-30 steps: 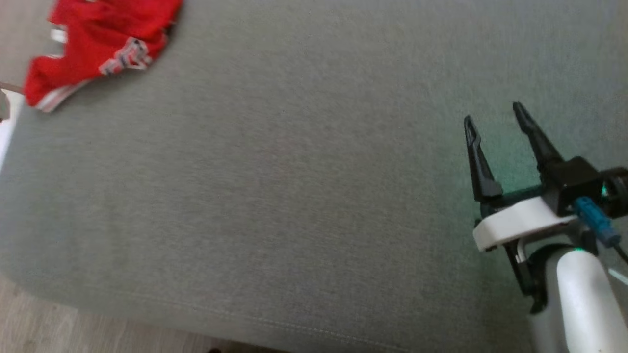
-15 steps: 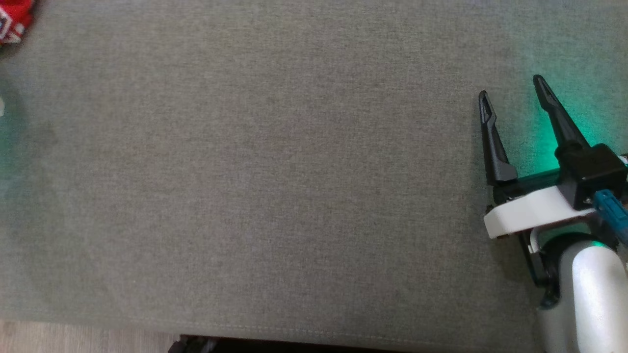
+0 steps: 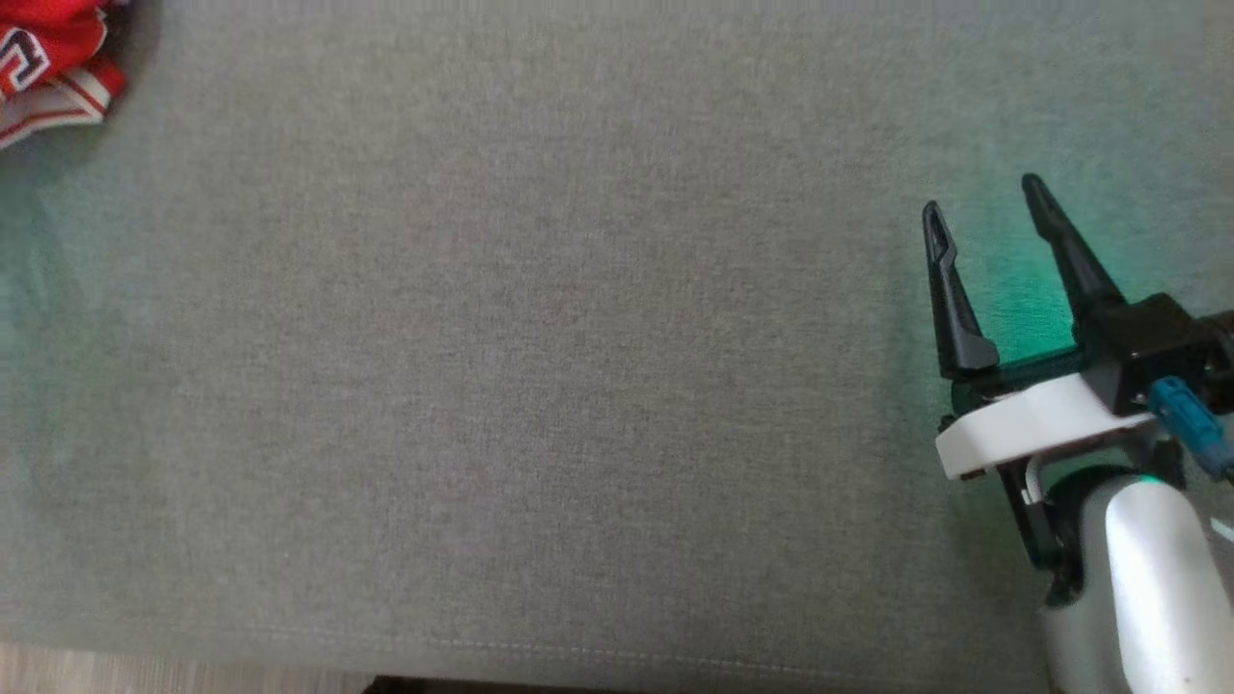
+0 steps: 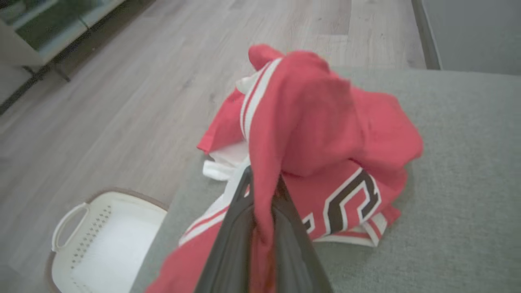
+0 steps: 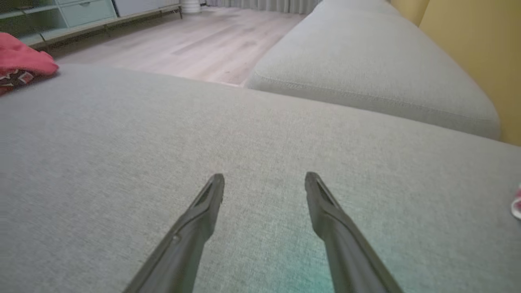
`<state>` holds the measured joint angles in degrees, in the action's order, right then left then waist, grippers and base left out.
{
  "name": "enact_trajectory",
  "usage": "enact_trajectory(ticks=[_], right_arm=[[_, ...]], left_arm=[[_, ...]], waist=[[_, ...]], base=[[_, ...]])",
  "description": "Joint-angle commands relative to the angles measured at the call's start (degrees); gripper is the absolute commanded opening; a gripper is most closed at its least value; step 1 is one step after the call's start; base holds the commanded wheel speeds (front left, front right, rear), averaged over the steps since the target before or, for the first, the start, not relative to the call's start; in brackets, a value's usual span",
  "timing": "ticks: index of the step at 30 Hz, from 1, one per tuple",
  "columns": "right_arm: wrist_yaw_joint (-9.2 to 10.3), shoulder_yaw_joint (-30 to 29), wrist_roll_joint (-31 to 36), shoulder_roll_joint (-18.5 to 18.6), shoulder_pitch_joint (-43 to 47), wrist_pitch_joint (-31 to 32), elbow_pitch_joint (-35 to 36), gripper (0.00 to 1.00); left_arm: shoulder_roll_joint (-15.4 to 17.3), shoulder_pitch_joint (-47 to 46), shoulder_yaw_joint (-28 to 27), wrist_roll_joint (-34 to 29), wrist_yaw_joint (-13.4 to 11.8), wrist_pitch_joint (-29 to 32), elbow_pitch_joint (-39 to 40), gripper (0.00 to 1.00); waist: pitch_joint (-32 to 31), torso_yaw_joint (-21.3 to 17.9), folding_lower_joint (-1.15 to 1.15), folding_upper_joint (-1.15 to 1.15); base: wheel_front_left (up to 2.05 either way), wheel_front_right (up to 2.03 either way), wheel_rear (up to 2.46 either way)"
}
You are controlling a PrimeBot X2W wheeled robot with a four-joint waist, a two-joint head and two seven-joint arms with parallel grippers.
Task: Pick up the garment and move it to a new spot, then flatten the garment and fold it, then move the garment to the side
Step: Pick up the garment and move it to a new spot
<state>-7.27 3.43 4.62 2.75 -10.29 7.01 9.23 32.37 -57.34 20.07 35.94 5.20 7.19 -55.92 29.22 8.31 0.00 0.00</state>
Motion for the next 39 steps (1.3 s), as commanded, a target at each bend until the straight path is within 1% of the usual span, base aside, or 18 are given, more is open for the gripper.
enact_trajectory(ticks=[1, 7, 9, 13, 14, 15, 17, 20, 22, 27, 31, 35, 39], right_arm=[[-0.22, 1.41, -1.07, 0.13, -0.14, -1.04, 0.84, 1.0], [-0.22, 0.73, -4.77, 0.13, 1.75, -4.05, -4.86, 1.0], [-0.22, 0.4, -5.84, 0.13, 2.68, -4.96, -6.65, 1.0], [-0.22, -0.52, -7.5, 0.13, 5.16, -6.51, -9.89, 1.0], [-0.22, -0.85, -7.79, 0.13, 5.88, -6.81, -10.51, 1.0], [-0.22, -0.85, -7.79, 0.13, 5.88, -6.81, -10.51, 1.0], [-0.22, -1.5, -8.27, 0.13, 7.35, -7.27, -11.55, 1.0], [-0.22, -2.42, -8.88, 0.13, 9.43, -7.87, -12.54, 1.0], [-0.22, -3.0, -9.23, 0.13, 10.58, -8.27, -12.8, 1.0], [-0.22, -4.02, -9.87, 0.13, 12.65, -8.89, -13.3, 1.0], [-0.22, -3.76, -10.36, 0.13, 12.54, -9.3, -13.16, 1.0], [-0.22, -2.66, -11.13, 0.13, 10.96, -9.61, -12.99, 1.0], [-0.22, -1.57, -11.85, 0.13, 8.12, -10.41, -13.49, 1.0]], left_arm=[[5.44, -3.29, -0.7, -1.34, 0.47, -1.14, 1.52, 0.0], [7.35, -6.54, 4.08, -5.29, 1.68, -1.45, 5.12, 0.0], [7.29, -7.66, 5.9, -6.11, 1.93, -0.41, 7.02, 0.0], [6.11, -8.44, 9.76, -6.85, 2.18, 2.29, 11.83, 0.0], [5.68, -8.4, 10.78, -6.73, 2.21, 3.05, 13.29, 0.0], [5.68, -8.4, 10.78, -6.73, 2.21, 3.05, 13.29, 0.0], [4.63, -8.02, 12.95, -5.76, 2.25, 4.61, 16.75, 0.0], [3.23, -7.2, 15.71, -2.89, 2.26, 6.11, 22.81, 0.0], [2.49, -6.63, 16.44, -0.62, 2.27, 6.55, 27.06, 0.0], [0.13, -3.32, 16.93, 3.42, 2.24, 6.37, 36.07, 0.0], [-2.6, 1.57, 17.79, 5.66, 0.74, 5.99, 40.11, 0.0], [-5.27, 6.47, 18.36, 6.71, -1.17, 3.24, 40.22, 0.0], [-7.18, 9.73, 18.02, 7.23, -2.08, -1.21, 35.9, 0.0]], waist=[[-4.3, -1.13, 0.0, 0.0], [-14.04, -4.22, 0.0, 0.0], [-17.24, -5.55, 0.0, 0.0], [-23.61, -8.29, 0.0, 0.0], [-24.99, -8.94, 0.0, 0.0], [-24.99, -8.94, 0.0, 0.0], [-27.45, -10.18, 0.0, 0.0], [-30.4, -11.94, 0.0, 0.0], [-31.53, -12.98, 0.0, 0.0], [-32.32, -15.02, 0.0, 0.0], [-30.7, -16.49, 0.0, 0.0], [-26.88, -18.05, 0.0, 0.0], [-22.32, -19.83, 0.0, 0.0]], base=[[0.0, 0.0, 0.0], [0.0, 0.0, 0.0], [0.0, 0.0, 0.0], [0.0, 0.0, 0.0], [0.0, 0.0, 0.0], [0.0, 0.0, 0.0], [0.0, 0.0, 0.0], [0.0, 0.0, 0.0], [0.0, 0.0, 0.0], [0.0, 0.0, 0.0], [0.0, 0.0, 0.0], [0.0, 0.0, 0.0], [0.0, 0.0, 0.0]])
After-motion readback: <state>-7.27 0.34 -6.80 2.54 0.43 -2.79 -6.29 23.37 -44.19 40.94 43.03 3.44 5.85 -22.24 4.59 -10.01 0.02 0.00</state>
